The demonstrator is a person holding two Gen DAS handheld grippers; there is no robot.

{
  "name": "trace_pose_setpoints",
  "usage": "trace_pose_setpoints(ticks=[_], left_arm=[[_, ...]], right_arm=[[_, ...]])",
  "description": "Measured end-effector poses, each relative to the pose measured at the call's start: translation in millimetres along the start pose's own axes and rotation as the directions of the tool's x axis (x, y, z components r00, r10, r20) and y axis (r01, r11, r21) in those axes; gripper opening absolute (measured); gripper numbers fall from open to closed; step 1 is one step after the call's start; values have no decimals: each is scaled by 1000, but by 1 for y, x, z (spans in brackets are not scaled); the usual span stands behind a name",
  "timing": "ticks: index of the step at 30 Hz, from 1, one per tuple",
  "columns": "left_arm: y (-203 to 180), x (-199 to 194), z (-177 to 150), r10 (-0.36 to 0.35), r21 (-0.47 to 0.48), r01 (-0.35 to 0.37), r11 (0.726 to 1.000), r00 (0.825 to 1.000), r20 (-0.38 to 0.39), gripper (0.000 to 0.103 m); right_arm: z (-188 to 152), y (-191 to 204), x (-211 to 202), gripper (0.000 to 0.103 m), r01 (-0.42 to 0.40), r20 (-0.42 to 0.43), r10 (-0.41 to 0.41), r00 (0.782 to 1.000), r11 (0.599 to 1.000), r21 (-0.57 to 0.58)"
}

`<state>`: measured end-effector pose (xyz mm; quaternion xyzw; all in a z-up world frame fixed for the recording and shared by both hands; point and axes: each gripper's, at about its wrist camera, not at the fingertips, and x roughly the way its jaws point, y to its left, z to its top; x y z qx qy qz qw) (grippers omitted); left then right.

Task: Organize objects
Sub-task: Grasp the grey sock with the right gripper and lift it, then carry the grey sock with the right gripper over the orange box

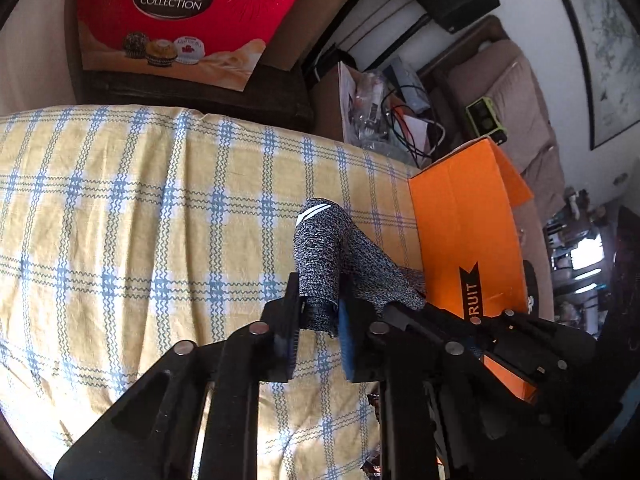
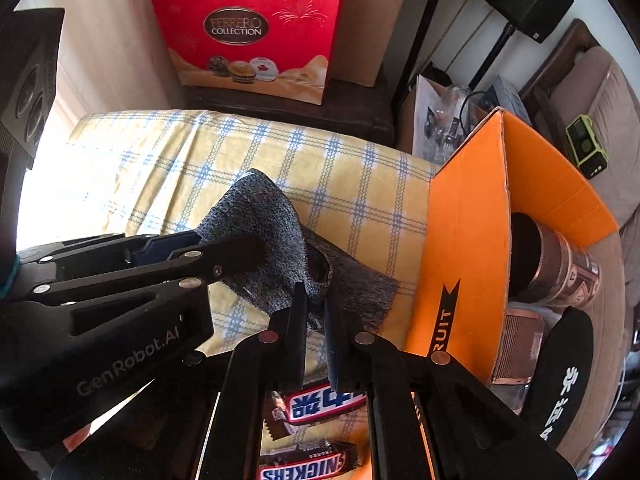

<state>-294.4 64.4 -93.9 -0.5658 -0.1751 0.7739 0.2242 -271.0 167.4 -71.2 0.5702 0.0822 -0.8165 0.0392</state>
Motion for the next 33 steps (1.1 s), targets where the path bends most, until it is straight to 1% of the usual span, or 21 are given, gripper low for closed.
trace_pose_setpoints(ticks=[2,5,7,11,15,18,19,21,25,27,33], left_arm=[[-3,-10,-1,2,15,-2,1000,1000,18,8],[-10,-30,-1,1,33,-2,999,999,44,8],[-16,-46,-1,2,46,-5,999,998,65,8],[-34,-78,0,-8,86,-1,996,994,108,8],[-60,-109,-5,-2,139,-19,990,989,149,8],[-81,-125,-9,-2,179,-26,983,987,159,8],[-88,-129,-12,-6,193,-25,981,987,160,8],[-102,-137,-16,-9,218,-26,976,987,160,8],[-131,-147,-25,-26,272,-19,962,987,160,8],[-147,-149,-31,-36,298,-12,954,987,156,8],[-194,-147,-50,-60,379,9,925,990,125,8]], right_arm=[[-1,-1,-5,7,-49,14,49,999,999,22],[-1,-1,-16,7,-93,41,91,995,995,37],[-2,-2,-27,7,-137,62,133,989,989,58],[-2,-4,-56,7,-182,111,174,979,981,69],[-7,-7,-88,7,-204,162,190,968,977,69],[-14,-9,-109,7,-213,188,199,962,975,60],[-18,-11,-114,9,-218,187,205,961,974,55],[-26,-18,-124,15,-218,186,203,961,974,64],[-50,-42,-148,17,-237,226,212,951,967,91],[-62,-57,-158,22,-256,247,223,943,960,111],[-97,-107,-176,23,-252,281,194,940,949,190]])
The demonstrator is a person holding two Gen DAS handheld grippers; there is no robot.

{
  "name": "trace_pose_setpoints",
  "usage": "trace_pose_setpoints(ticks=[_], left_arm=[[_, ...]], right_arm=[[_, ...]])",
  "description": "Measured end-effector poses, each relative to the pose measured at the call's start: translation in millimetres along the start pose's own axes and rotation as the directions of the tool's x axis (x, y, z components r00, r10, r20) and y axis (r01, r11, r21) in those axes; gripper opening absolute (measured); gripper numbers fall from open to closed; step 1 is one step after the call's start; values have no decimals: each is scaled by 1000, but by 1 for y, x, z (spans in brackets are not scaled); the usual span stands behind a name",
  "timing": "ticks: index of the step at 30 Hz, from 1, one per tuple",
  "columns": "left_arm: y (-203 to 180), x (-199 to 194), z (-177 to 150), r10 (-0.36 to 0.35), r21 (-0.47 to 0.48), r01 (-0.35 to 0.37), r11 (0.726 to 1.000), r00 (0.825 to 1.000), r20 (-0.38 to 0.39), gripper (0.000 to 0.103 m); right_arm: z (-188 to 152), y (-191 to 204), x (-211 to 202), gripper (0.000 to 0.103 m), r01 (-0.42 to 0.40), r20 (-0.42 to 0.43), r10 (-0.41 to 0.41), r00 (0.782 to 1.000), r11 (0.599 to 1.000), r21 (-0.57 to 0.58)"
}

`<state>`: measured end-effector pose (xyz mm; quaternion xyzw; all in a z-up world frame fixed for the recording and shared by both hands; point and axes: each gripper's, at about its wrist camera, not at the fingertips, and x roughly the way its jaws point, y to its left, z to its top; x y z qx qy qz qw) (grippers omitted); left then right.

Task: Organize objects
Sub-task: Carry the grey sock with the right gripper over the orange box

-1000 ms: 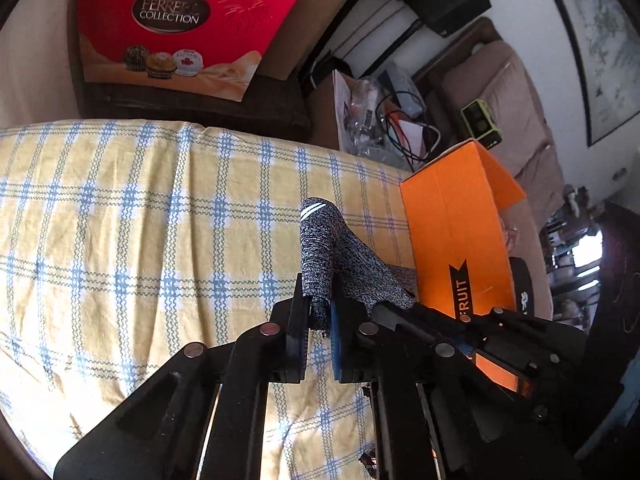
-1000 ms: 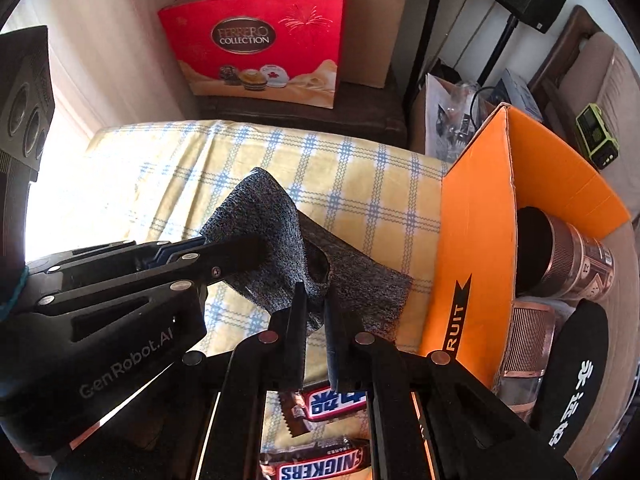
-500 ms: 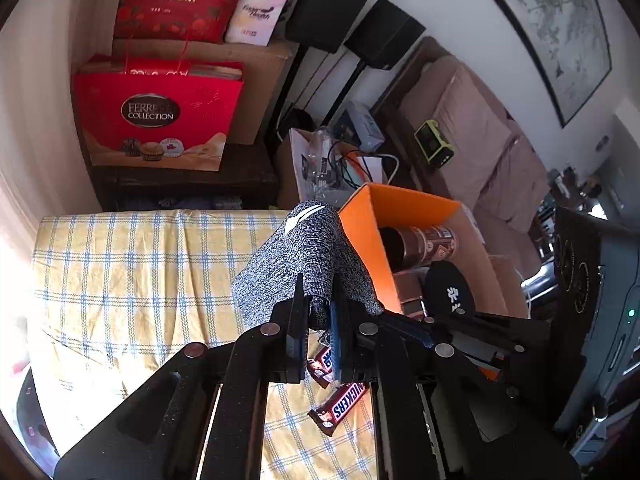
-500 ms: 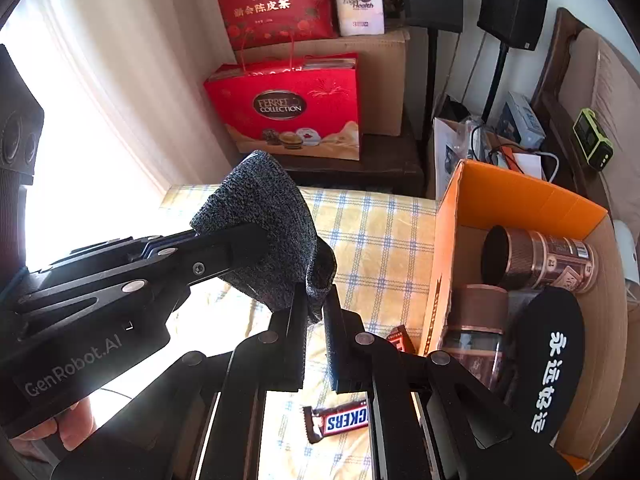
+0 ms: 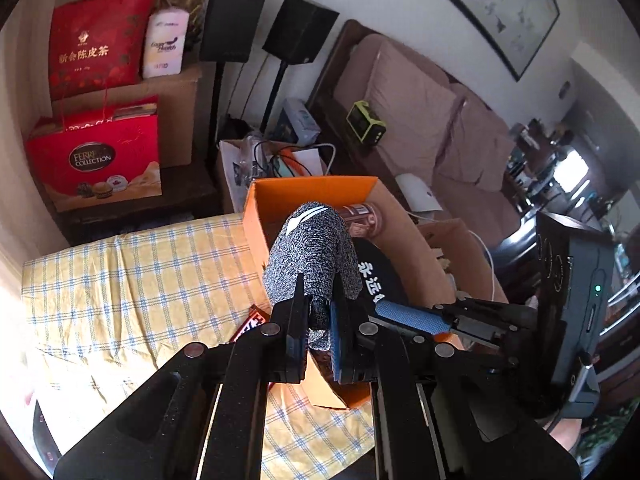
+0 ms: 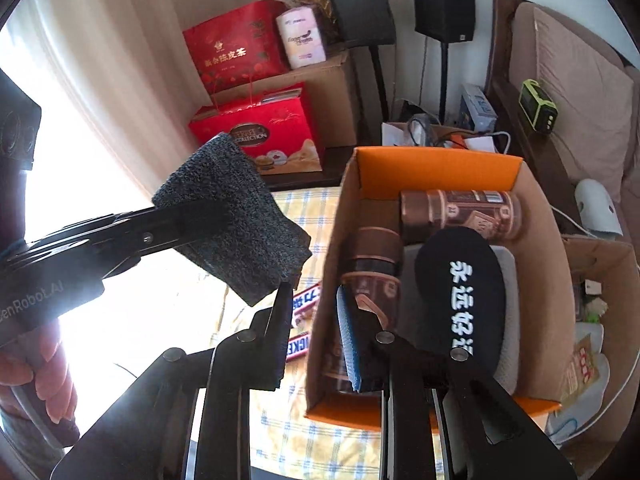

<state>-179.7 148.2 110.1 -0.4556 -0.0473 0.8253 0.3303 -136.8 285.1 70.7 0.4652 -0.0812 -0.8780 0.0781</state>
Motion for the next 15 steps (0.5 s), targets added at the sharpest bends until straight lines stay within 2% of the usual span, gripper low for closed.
trace_pose_setpoints(ticks=[7,15], left_arm=[[-67,8,1,-55,101,57,993,998,-26,8],[-121,50,-2,-104,142,116,983,990,-95,8]], right_arm=[[-19,-56,-38,25,65,40,-68,997,996,68],[-42,-102,-58,25,127,36,-132,991,986,105]])
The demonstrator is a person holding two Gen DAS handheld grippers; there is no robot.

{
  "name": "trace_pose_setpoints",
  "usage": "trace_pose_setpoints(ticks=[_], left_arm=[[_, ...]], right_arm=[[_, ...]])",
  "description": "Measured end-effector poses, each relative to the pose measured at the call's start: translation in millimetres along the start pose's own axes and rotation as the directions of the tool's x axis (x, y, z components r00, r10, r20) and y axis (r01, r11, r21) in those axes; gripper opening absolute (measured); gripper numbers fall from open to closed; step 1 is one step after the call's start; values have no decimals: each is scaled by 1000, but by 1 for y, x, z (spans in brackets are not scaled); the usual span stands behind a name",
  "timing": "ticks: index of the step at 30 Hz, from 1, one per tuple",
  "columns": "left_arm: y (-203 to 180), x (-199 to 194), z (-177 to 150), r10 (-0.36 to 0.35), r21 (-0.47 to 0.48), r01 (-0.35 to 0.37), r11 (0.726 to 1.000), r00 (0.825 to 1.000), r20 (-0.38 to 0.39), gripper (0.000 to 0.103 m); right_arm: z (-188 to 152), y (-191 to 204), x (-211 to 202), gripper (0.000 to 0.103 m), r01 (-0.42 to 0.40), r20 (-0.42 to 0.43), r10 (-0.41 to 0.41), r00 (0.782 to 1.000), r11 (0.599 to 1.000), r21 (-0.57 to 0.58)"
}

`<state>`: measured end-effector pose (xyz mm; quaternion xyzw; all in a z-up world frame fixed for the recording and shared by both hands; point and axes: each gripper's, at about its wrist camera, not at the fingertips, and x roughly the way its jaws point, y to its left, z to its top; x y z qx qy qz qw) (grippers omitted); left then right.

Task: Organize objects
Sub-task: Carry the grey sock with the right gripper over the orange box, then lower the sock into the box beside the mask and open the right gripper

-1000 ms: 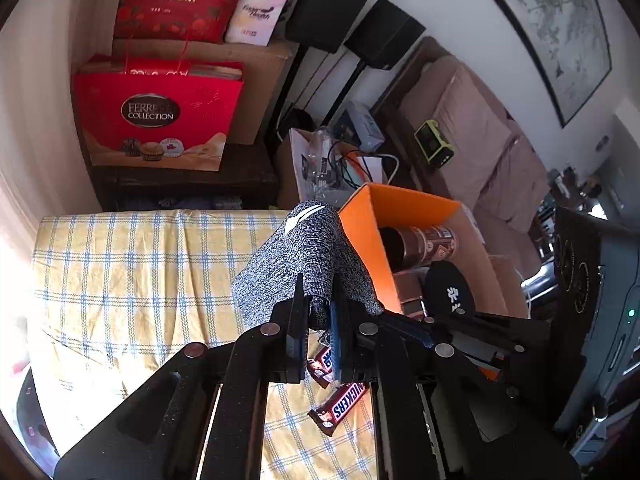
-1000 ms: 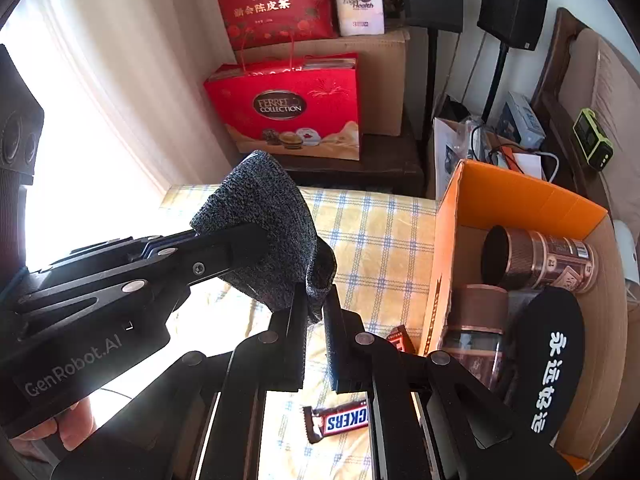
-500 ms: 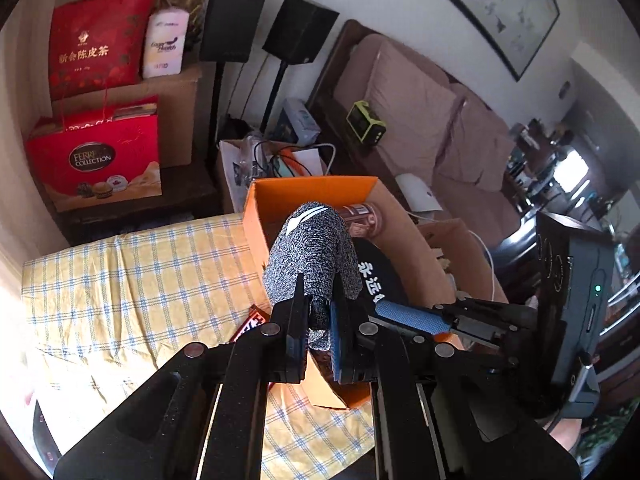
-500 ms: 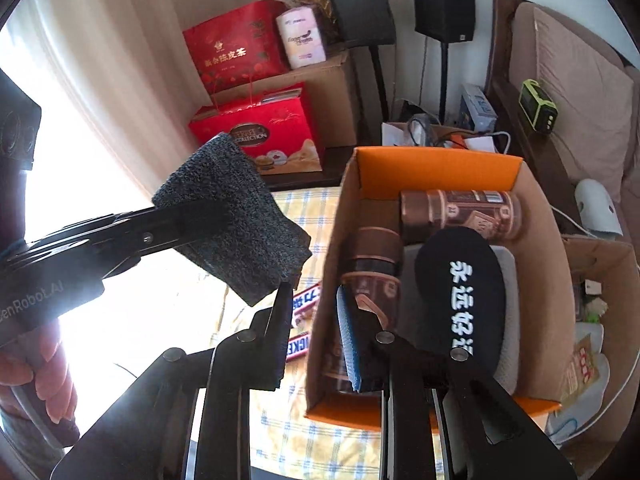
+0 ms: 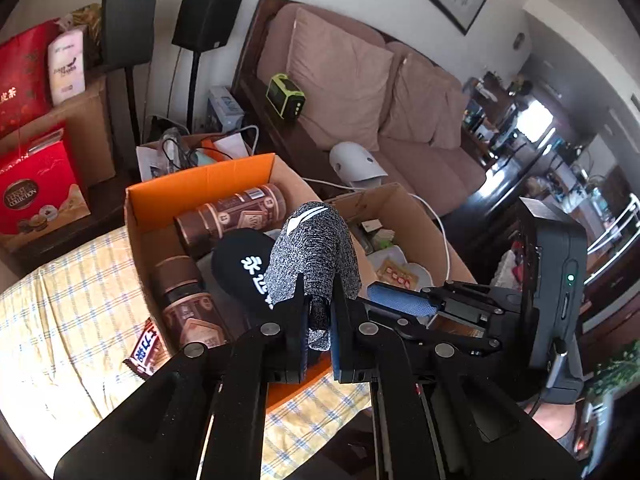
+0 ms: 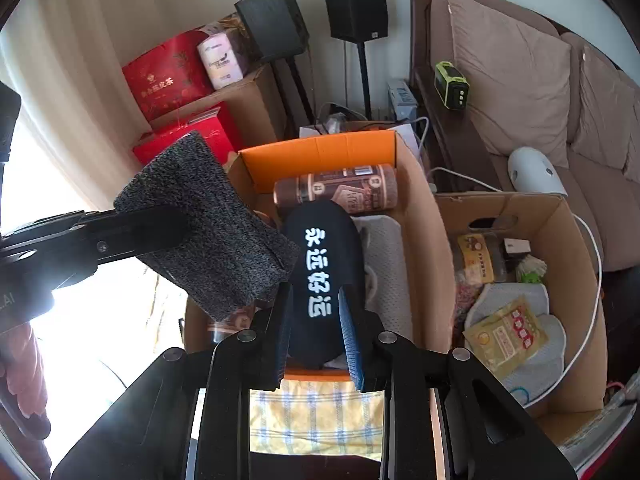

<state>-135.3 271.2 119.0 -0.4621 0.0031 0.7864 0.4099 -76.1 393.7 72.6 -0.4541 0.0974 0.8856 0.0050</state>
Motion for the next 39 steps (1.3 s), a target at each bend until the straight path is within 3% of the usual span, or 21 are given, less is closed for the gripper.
trace_pose_setpoints(ticks=[4,13,18,24,26,27,28,30,39], left_arm=[[-16,27,3,-44,1,44,999,998,-37,8],[-50,89,7,-70,58,78,995,989,-132,8],[-57,126,9,-13,136,45,990,974,-225,8],[-47,163,16,93,207,-40,977,962,-257,9],[-41,170,19,150,230,-93,969,958,-245,14],[-36,174,22,165,227,-110,968,957,-239,26],[-31,175,25,168,212,-118,970,958,-234,45],[-20,174,31,160,169,-124,978,963,-216,69],[22,139,39,94,15,-92,996,983,-159,71]], right_arm=[[-8,-14,-6,25,23,0,-23,1000,1000,3],[-19,-48,-9,25,54,-11,-53,999,998,33],[-23,-59,0,25,56,-31,-54,998,998,42],[-21,-67,19,25,49,-51,-46,998,997,58],[-20,-68,26,25,44,-58,-40,998,997,65],[-20,-68,30,25,43,-61,-39,997,997,66],[-20,-68,33,25,41,-64,-37,997,997,65],[-19,-66,38,25,40,-69,-35,997,997,60],[-12,-52,42,25,29,-53,-26,998,999,46]])
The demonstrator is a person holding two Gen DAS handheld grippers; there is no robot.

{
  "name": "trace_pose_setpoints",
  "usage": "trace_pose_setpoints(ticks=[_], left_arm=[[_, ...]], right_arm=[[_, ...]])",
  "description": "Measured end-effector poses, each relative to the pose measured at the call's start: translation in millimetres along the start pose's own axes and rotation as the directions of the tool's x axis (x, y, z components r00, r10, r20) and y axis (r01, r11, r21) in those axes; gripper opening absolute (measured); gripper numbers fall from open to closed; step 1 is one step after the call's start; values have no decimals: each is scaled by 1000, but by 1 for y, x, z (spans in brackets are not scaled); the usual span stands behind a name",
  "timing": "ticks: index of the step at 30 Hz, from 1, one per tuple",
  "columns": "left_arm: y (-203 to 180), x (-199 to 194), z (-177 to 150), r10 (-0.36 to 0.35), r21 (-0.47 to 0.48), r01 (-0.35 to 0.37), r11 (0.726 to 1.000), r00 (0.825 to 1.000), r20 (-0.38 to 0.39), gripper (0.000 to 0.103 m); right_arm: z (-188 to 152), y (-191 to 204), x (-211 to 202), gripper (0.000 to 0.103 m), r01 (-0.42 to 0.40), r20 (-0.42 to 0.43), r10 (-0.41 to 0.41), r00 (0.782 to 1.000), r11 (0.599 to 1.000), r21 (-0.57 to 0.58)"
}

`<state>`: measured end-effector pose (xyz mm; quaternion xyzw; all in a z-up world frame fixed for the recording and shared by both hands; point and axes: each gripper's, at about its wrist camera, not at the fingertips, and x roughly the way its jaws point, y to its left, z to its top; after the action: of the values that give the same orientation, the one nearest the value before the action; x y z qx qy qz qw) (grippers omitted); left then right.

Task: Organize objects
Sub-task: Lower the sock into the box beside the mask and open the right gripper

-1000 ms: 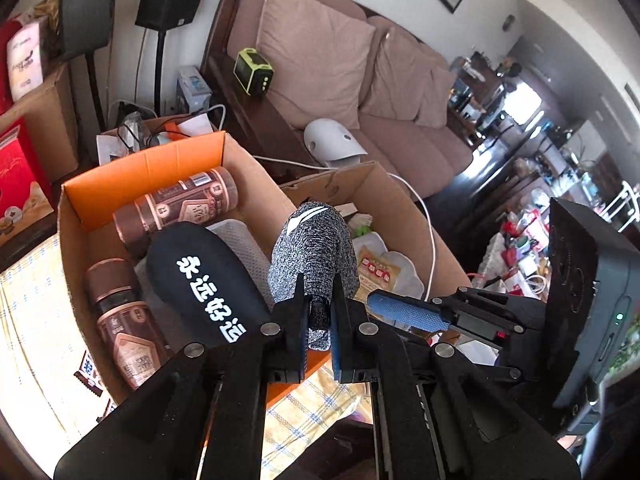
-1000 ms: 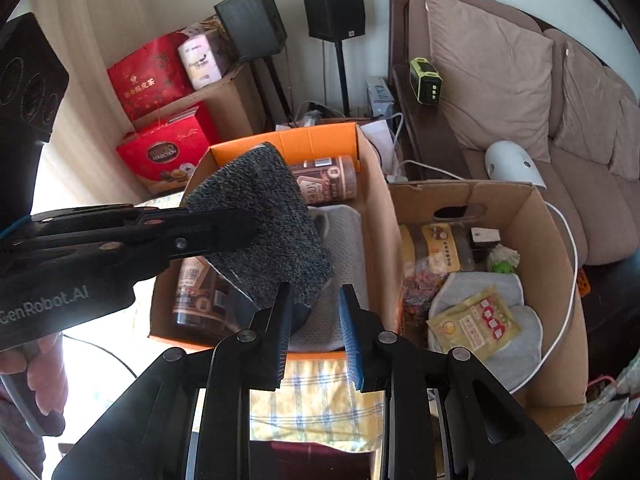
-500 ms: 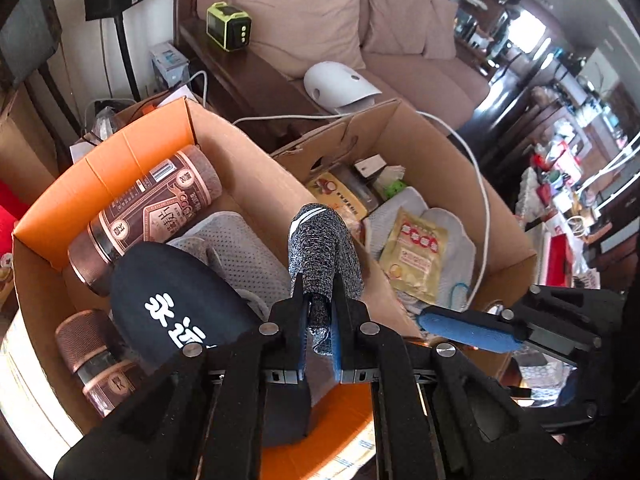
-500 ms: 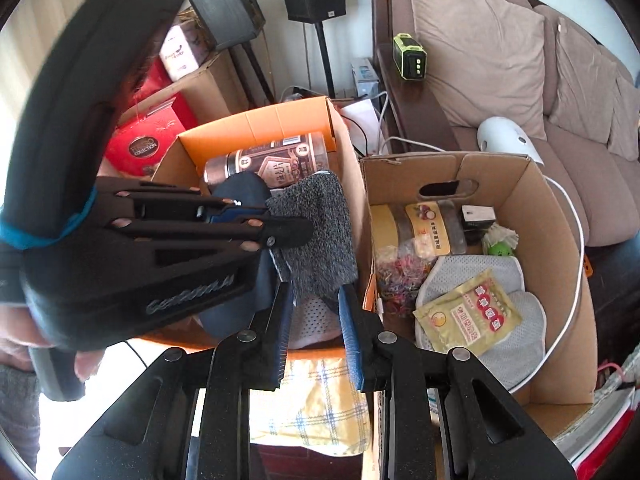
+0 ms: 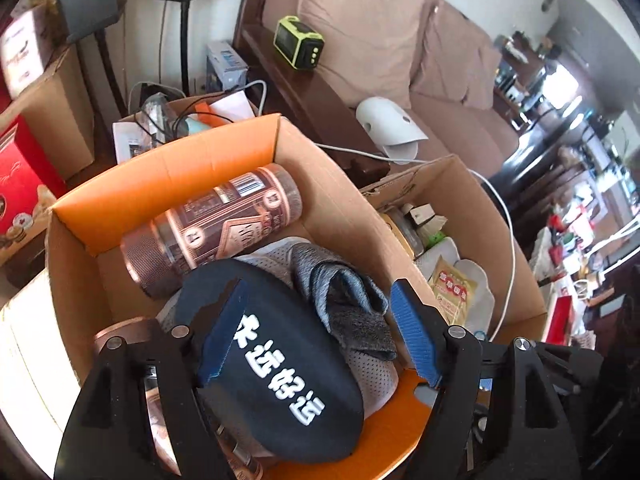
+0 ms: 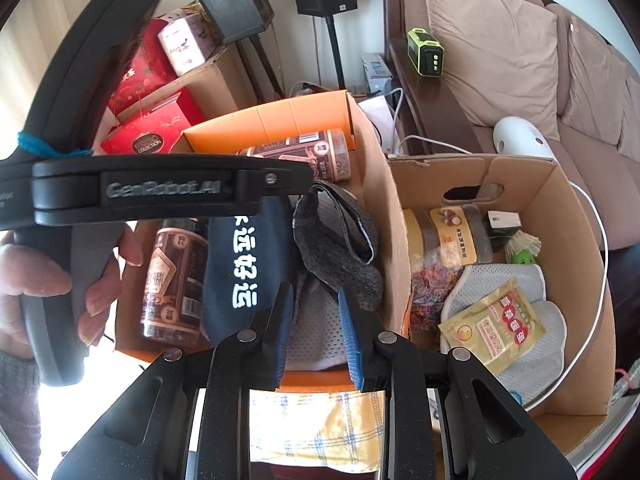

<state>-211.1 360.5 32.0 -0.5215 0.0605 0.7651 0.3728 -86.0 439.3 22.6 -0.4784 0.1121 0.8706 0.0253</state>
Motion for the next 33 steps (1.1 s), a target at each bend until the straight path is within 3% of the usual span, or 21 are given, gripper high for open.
trace_pose_setpoints(ticks=[4,7,9,13,14,15,17,22,25,33], left_arm=[[12,-27,-12,-16,-18,17,1000,1000,22,73],[19,-49,-24,0,-25,1,1000,999,54,78],[25,-64,-32,10,-36,-8,999,997,75,87],[43,-87,-47,-8,-64,14,998,996,88,88],[47,-93,-51,-1,-69,7,998,995,95,89],[51,-97,-55,7,-75,0,997,995,102,97],[58,-107,-62,24,-85,-14,996,992,120,102],[75,-126,-85,78,-103,-63,993,986,145,102],[83,-135,-97,121,-104,-106,989,980,155,102],[101,-152,-134,186,-111,-168,980,965,183,103]], right_arm=[[2,6,-2,26,-4,9,4,1000,1000,-5],[1,14,-5,34,-15,17,15,1000,1000,-11],[0,21,-6,50,-20,24,21,999,1000,-16],[1,34,-8,65,-31,37,32,999,999,-25],[2,38,-9,73,-30,38,31,999,999,-26],[2,41,-9,82,-30,41,31,999,999,-29],[4,47,-11,84,-27,50,29,998,999,-28],[7,60,-12,92,-17,51,19,999,999,-36],[9,68,-13,103,-18,57,20,998,999,-41],[8,99,-14,102,16,82,-8,997,996,-86]])
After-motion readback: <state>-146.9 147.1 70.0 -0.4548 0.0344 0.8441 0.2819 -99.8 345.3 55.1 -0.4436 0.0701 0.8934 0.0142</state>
